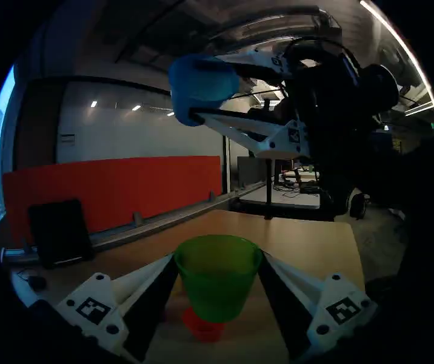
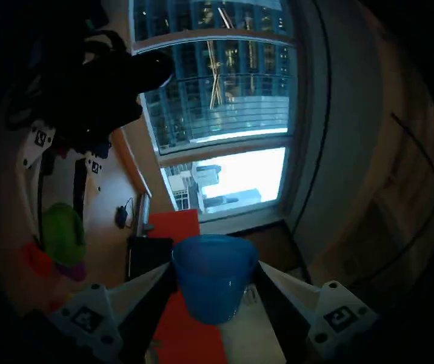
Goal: Pour water
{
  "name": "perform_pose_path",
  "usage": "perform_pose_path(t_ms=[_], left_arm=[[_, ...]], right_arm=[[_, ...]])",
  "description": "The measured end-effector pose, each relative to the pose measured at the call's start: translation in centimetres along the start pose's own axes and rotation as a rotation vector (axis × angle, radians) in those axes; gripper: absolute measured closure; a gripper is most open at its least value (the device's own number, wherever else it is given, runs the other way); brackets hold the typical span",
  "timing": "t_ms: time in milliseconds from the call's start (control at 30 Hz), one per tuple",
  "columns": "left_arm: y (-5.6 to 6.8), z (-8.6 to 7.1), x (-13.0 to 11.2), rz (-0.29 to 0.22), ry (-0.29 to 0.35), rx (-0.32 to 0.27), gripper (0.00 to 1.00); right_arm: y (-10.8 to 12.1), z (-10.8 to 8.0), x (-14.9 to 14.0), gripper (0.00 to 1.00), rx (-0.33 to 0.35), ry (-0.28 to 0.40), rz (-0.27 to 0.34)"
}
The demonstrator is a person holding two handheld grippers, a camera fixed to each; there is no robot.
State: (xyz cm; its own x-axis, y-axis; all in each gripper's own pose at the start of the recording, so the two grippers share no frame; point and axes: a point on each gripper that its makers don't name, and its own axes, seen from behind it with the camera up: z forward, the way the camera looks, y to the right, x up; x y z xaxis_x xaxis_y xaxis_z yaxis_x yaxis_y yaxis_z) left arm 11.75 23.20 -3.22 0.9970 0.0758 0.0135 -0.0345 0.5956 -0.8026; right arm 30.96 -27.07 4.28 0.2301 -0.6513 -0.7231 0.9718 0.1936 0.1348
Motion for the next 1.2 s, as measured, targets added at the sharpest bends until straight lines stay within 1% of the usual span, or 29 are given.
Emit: perform_pose_path(t_ms=[133,300,667,867,1067,1200], left_arm=[[-0.1,0.0,0.2,0.002,0.002,0.002,0.12],[-0.1,-0.1,0.3,0.007,0.003,0.004,0.12],[-0.3,-0.4,0.5,0.016,0.003,0.009,0.12],[-0.5,-0.5,0.8,0.017,0.010,0.014,0.12],[-0.7,-0.6,0.9,0.021,0.009,0.019,0.12],[-0.8,-0.6,1.0,0.022,0.009,0.021,0.12]], right_arm=[[-0.4,-0.1,-0.5,0.10,0.012,-0.013,0.113],[-0.9,-0.4,-0.4,0.10,0.022,-0.024,0.270],[-2.7,-1.1,0.6,0.10,0.073,-0.048,0.629],[-3.0,-1.3,1.6,0.10,0.095,-0.044,0.833],[-2.9,-1.6,2.5,0.10,0.113,-0.029,1.001],[-3.3,-1.8,2.6,0.10,0.138,-0.029,1.089]])
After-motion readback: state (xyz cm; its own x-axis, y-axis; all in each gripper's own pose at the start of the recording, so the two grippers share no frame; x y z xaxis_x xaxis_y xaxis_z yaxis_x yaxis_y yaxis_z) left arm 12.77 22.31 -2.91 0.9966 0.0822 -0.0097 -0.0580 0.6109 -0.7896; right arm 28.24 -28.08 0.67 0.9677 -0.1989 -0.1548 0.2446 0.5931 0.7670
